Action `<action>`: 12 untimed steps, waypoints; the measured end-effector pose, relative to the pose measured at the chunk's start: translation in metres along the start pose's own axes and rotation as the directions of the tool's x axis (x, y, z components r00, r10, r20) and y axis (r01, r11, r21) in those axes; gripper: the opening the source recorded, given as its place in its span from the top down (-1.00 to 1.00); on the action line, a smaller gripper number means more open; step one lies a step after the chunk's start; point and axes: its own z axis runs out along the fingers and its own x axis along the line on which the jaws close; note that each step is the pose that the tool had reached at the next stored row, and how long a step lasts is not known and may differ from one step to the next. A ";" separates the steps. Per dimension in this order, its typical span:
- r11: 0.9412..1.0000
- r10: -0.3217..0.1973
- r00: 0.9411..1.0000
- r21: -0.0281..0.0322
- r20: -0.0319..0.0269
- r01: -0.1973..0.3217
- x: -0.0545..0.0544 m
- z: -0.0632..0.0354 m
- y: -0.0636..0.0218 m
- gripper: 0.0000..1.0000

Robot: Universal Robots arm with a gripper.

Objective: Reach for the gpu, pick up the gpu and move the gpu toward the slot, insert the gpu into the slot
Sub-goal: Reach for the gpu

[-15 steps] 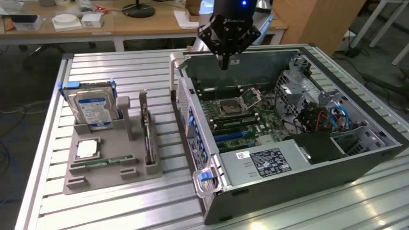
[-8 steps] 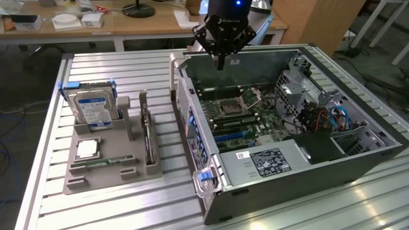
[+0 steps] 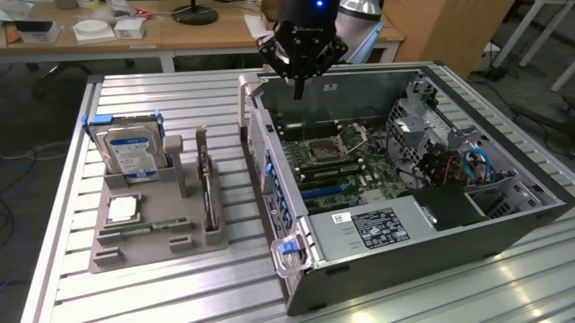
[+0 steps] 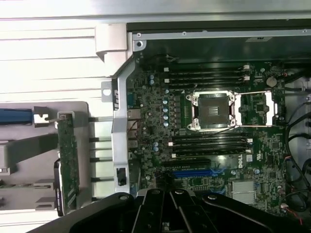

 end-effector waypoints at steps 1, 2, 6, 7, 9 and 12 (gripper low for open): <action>1.000 0.000 1.000 0.000 0.000 0.000 0.002 -0.0001 -0.0002 0.80; 1.000 0.000 1.000 0.000 0.000 0.000 0.005 -0.0001 -0.0004 0.80; 1.000 0.000 1.000 0.000 0.000 0.000 0.014 -0.0004 -0.0010 0.80; 1.000 0.000 1.000 0.000 0.000 0.000 0.016 -0.0004 -0.0012 0.80; 1.000 0.000 1.000 0.000 0.000 0.000 0.021 -0.0005 -0.0015 0.80; 1.000 0.000 1.000 0.000 0.000 0.000 0.028 -0.0007 -0.0020 0.80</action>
